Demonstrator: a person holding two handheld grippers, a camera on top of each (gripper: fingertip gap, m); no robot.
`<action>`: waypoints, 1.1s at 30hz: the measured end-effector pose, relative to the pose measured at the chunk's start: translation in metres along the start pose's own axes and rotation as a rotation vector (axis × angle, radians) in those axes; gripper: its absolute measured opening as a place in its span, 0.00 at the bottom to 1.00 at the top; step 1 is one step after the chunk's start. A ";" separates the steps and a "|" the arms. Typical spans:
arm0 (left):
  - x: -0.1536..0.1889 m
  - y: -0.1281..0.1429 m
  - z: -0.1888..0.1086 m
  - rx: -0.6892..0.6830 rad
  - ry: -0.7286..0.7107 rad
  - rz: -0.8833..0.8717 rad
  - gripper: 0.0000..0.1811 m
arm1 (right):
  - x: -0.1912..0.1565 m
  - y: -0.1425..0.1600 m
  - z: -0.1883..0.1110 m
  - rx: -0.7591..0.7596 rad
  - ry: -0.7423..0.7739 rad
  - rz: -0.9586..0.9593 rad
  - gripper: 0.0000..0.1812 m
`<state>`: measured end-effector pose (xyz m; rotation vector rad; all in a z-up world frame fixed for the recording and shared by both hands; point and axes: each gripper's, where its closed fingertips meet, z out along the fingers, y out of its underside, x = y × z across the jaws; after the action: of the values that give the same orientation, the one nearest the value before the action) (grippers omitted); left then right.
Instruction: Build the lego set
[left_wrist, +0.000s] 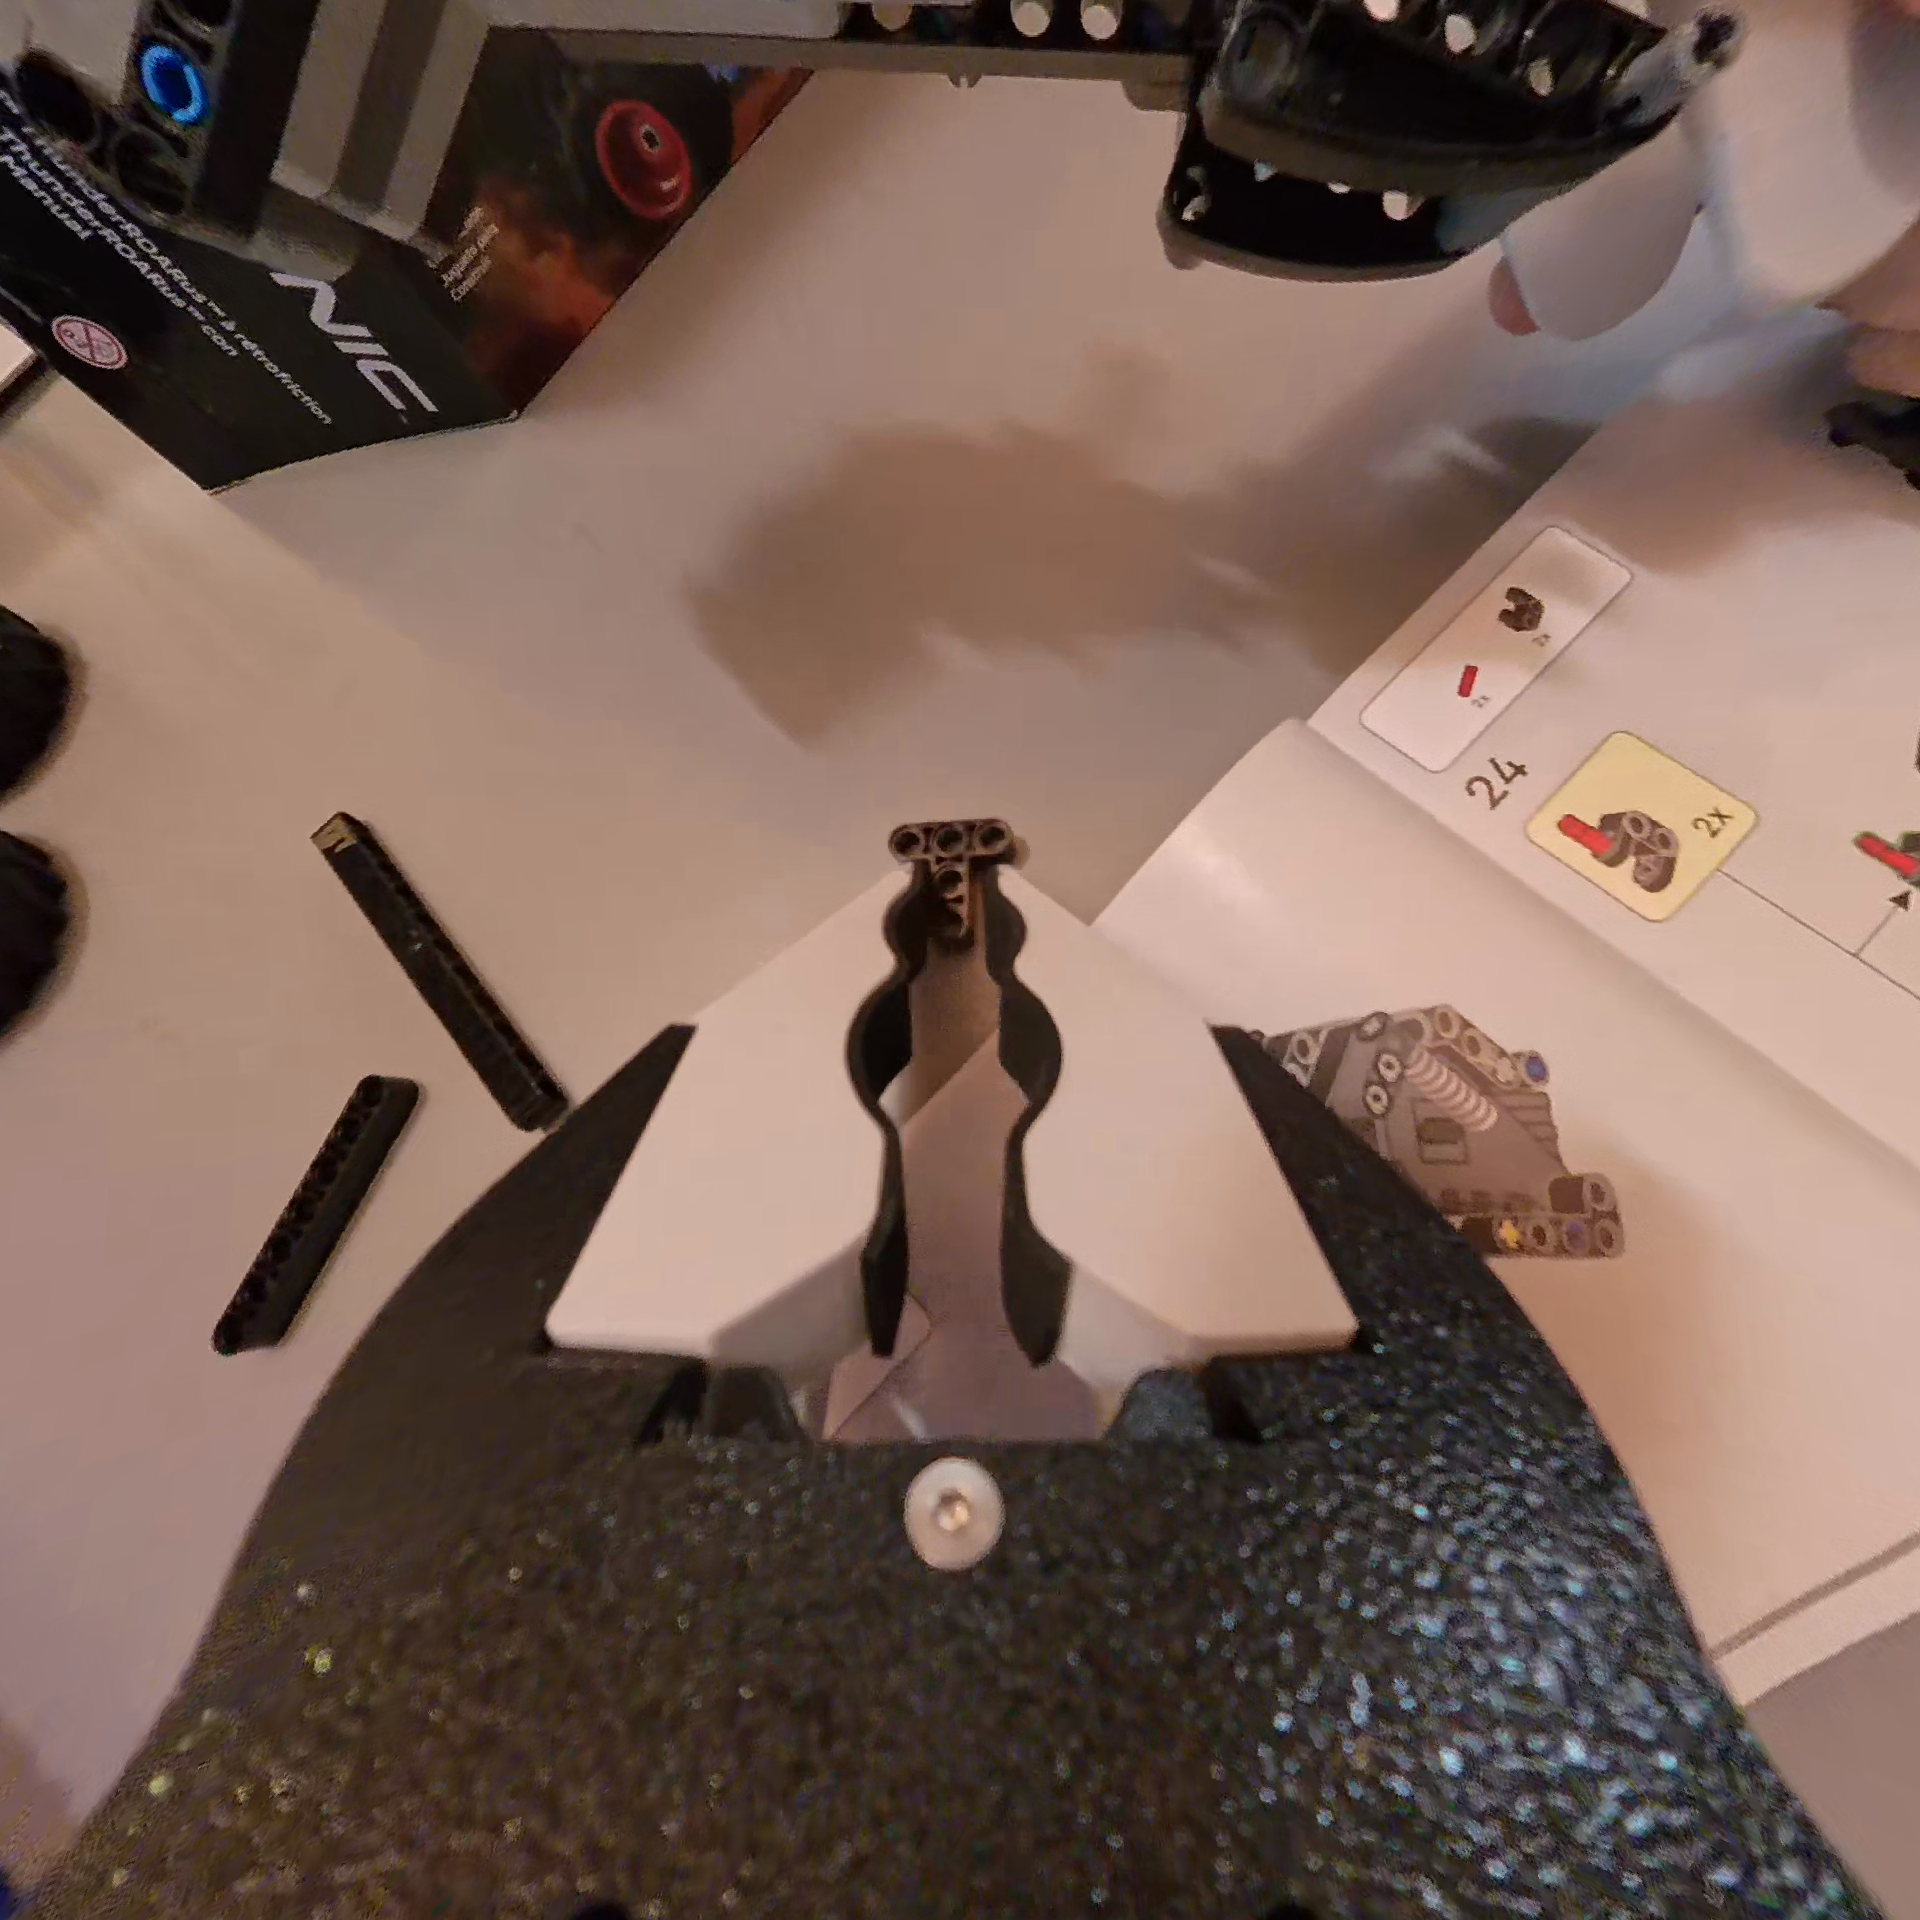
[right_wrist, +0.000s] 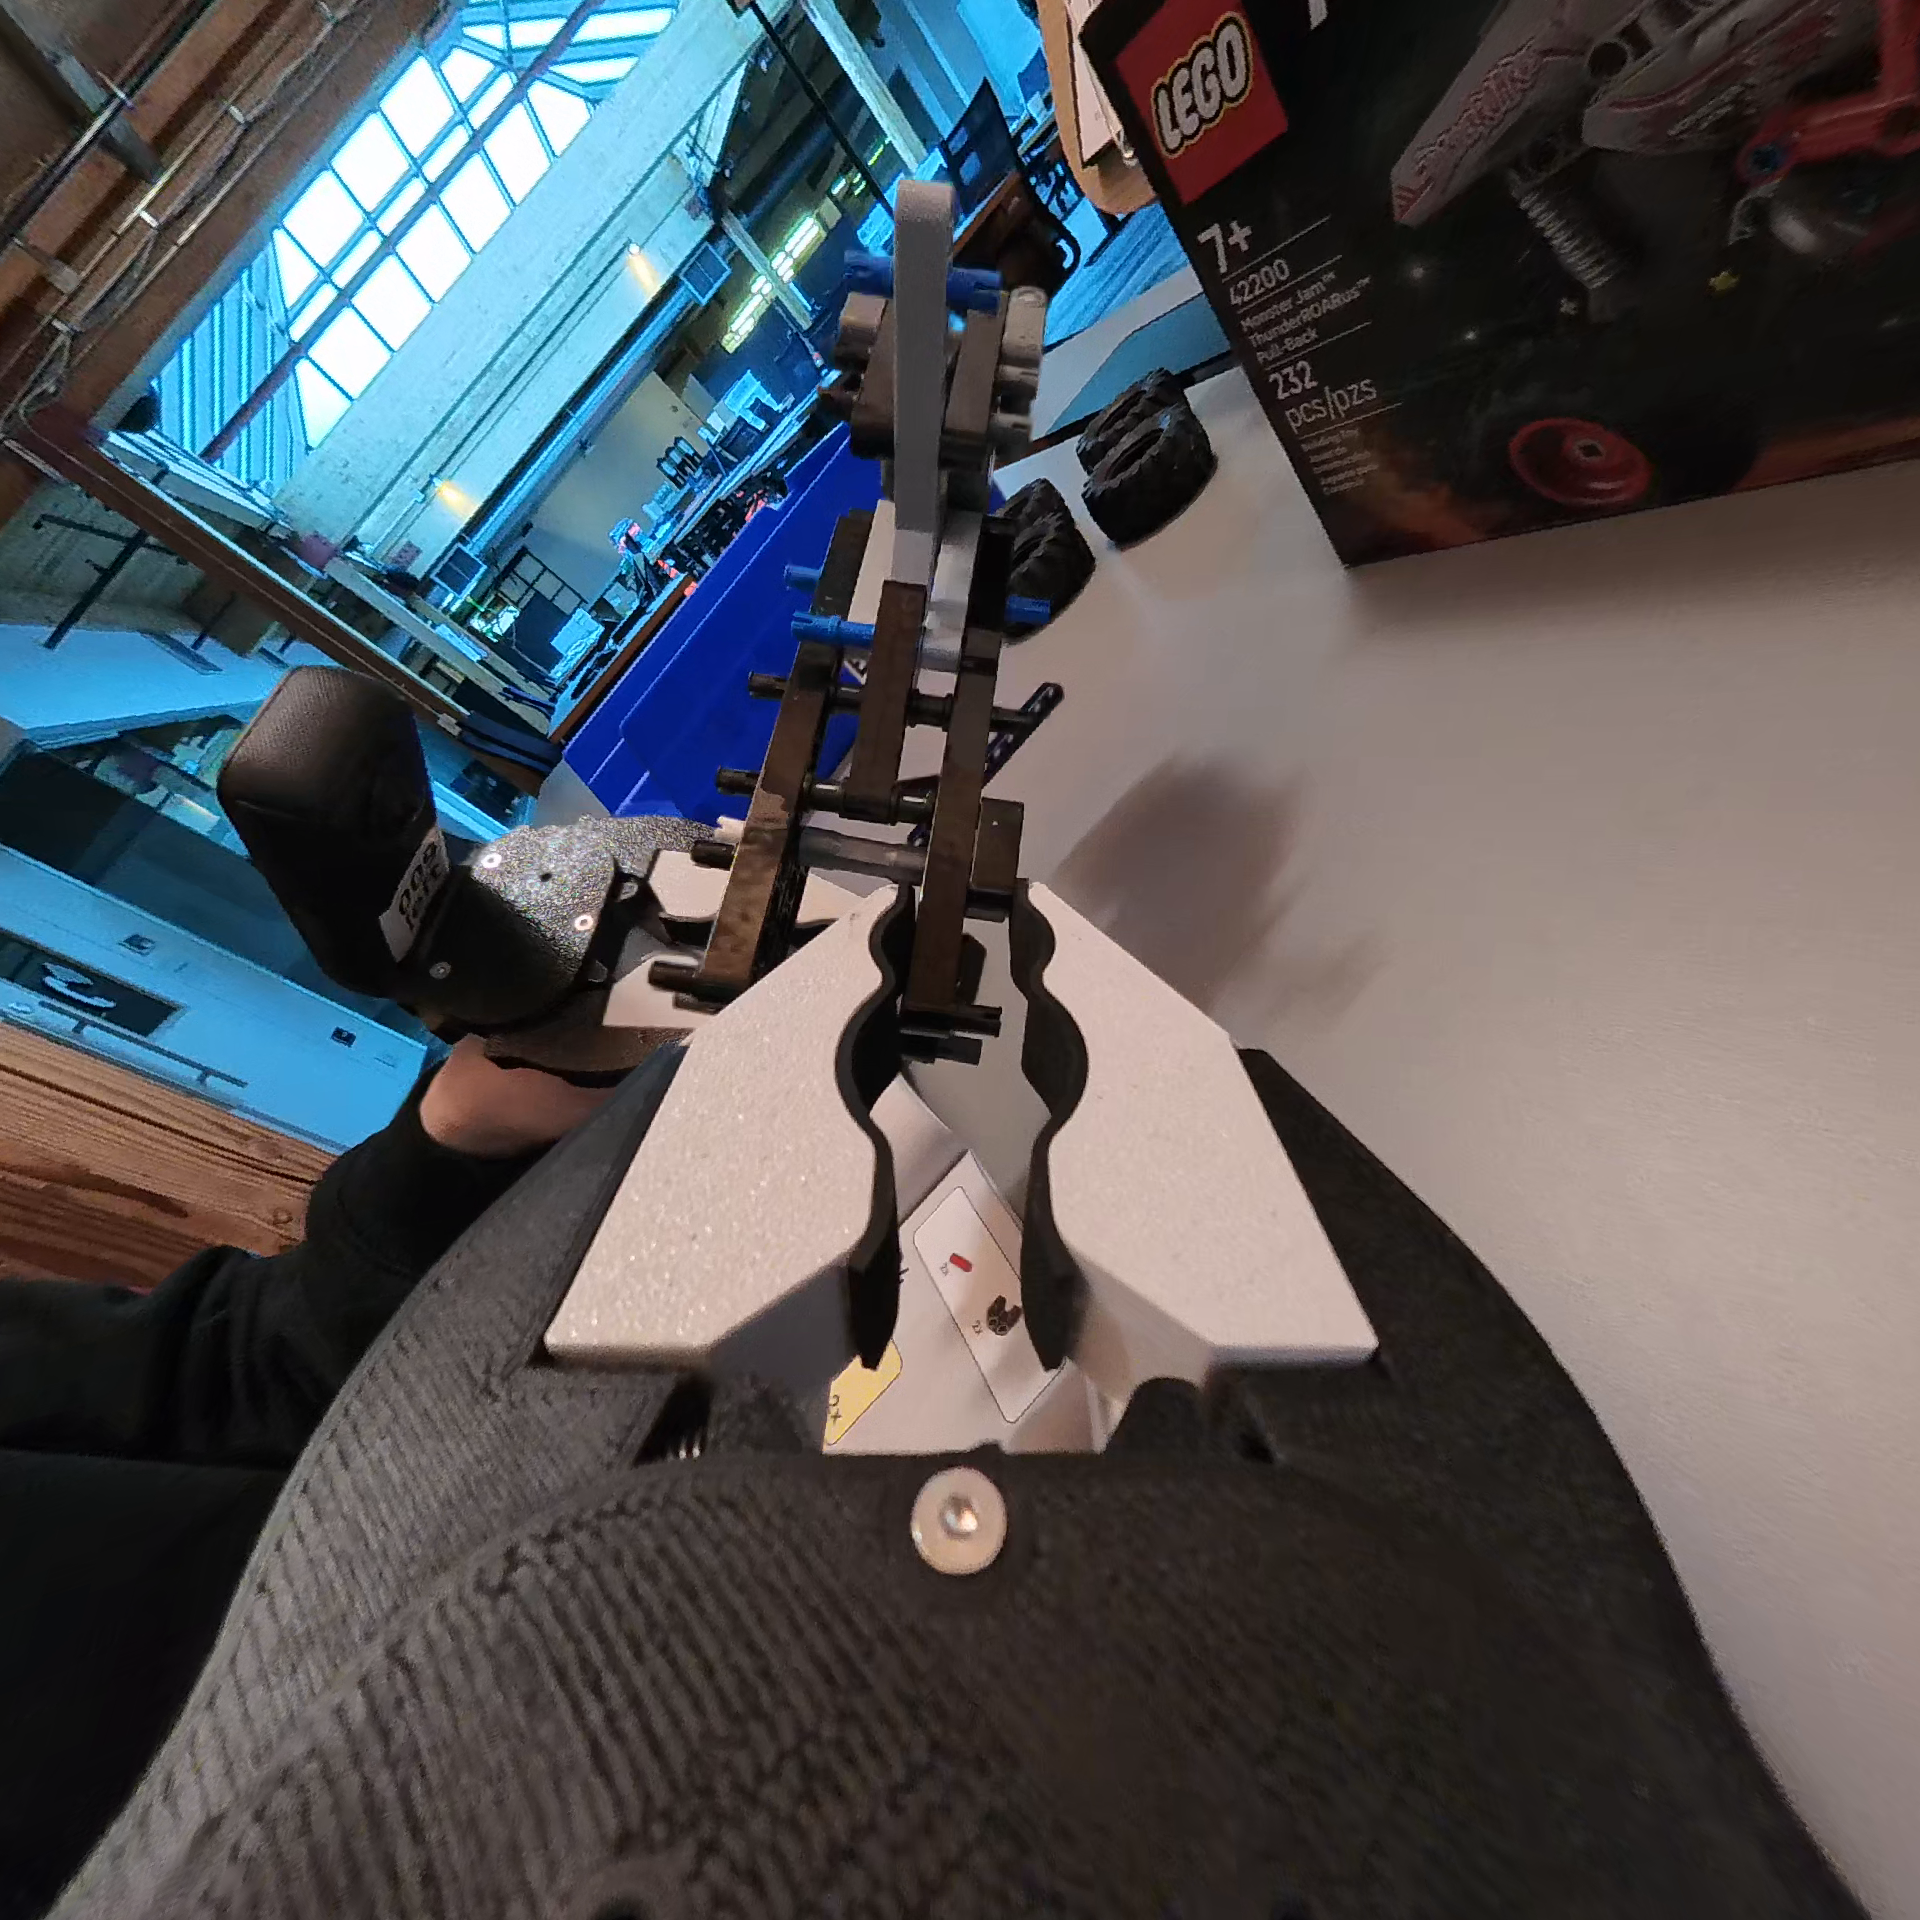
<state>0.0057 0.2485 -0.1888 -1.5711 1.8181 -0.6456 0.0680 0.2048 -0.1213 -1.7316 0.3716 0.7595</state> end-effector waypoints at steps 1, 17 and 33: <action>-0.001 0.000 0.001 0.001 -0.008 -0.001 0.03 | -0.001 0.000 0.000 -0.003 -0.003 -0.001 0.09; 0.011 -0.089 -0.075 0.597 0.031 0.081 0.03 | -0.014 0.008 0.010 -0.035 -0.091 0.030 0.09; 0.023 -0.101 -0.082 0.675 -0.045 0.162 0.03 | -0.029 0.002 0.014 0.070 -0.095 -0.003 0.09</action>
<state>0.0108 0.2062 -0.0638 -0.9687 1.4529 -1.0038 0.0413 0.2136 -0.1057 -1.6239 0.3265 0.8140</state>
